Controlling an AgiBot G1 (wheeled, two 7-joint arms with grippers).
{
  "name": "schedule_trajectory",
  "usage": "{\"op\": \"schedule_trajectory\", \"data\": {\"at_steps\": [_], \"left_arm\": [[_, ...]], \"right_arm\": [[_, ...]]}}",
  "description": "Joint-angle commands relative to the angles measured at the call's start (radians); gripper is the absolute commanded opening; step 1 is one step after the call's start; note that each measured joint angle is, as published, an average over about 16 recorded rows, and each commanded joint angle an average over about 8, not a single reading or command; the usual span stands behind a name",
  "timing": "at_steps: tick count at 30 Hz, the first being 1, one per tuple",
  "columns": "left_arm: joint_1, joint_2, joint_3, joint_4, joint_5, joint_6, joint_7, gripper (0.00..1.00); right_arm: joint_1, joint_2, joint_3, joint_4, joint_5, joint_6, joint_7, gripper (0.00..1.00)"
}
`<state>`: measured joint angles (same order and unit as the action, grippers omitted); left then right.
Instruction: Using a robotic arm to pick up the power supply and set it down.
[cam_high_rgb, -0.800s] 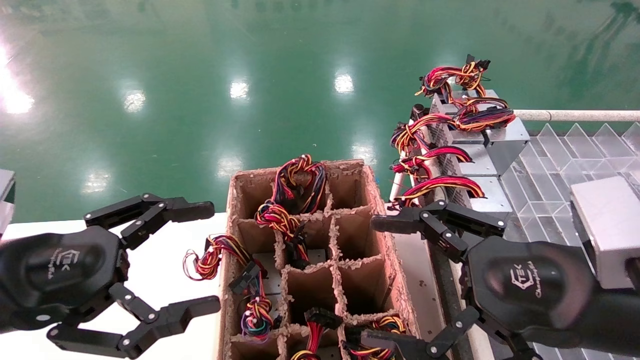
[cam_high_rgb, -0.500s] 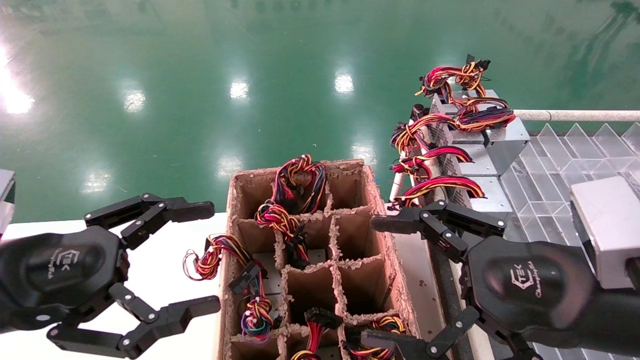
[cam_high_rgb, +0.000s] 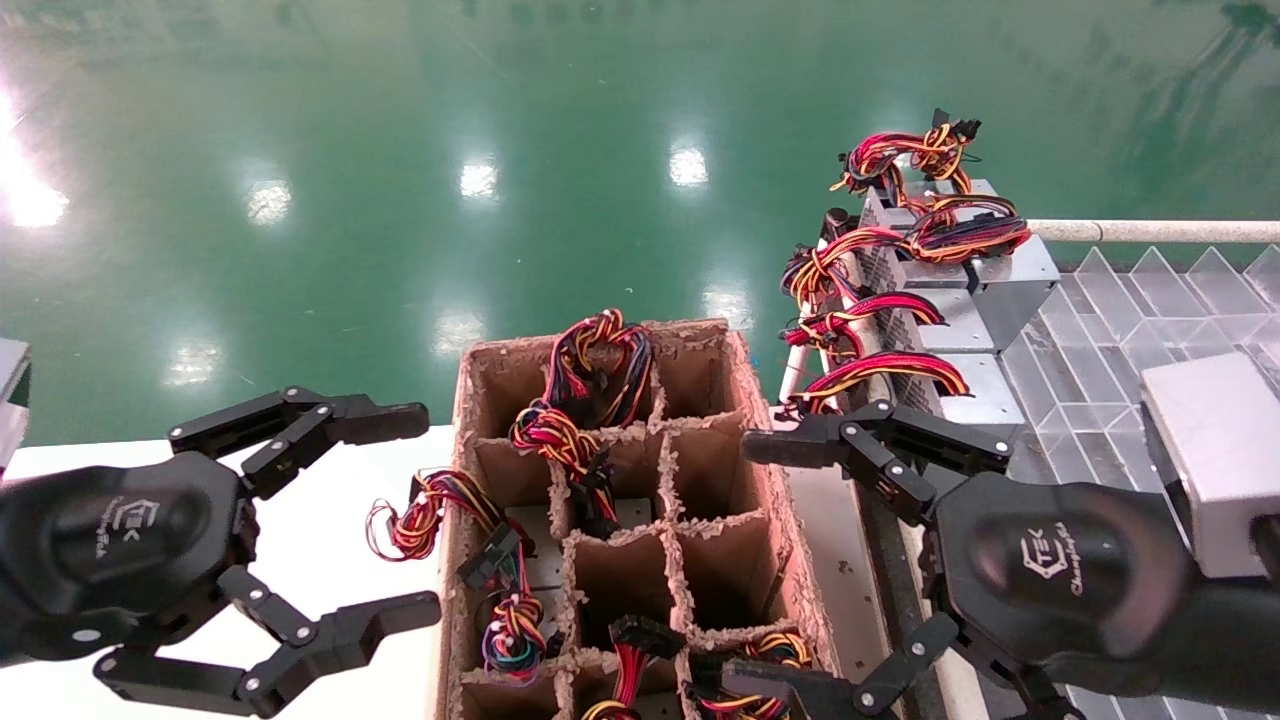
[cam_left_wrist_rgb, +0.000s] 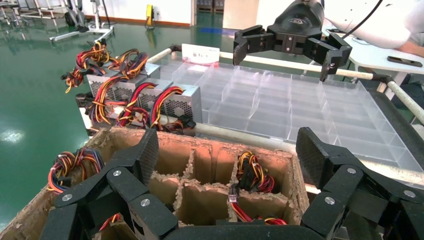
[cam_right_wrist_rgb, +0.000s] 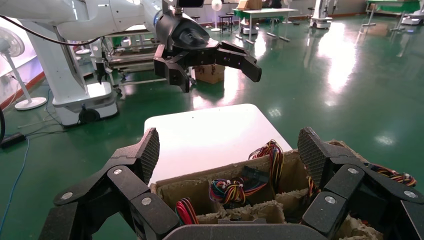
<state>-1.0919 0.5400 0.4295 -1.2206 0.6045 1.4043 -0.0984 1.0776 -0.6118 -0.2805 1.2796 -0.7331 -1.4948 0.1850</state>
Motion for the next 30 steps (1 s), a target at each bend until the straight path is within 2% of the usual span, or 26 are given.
{"op": "schedule_trajectory", "data": {"at_steps": [1, 30], "left_arm": [[0.0, 0.0, 0.0, 0.0, 0.0, 0.0, 0.0, 1.0], [0.0, 0.0, 0.0, 0.0, 0.0, 0.0, 0.0, 1.0]], "right_arm": [[0.0, 0.0, 0.0, 0.0, 0.0, 0.0, 0.0, 1.0], [0.0, 0.0, 0.0, 0.0, 0.0, 0.0, 0.0, 1.0]]}}
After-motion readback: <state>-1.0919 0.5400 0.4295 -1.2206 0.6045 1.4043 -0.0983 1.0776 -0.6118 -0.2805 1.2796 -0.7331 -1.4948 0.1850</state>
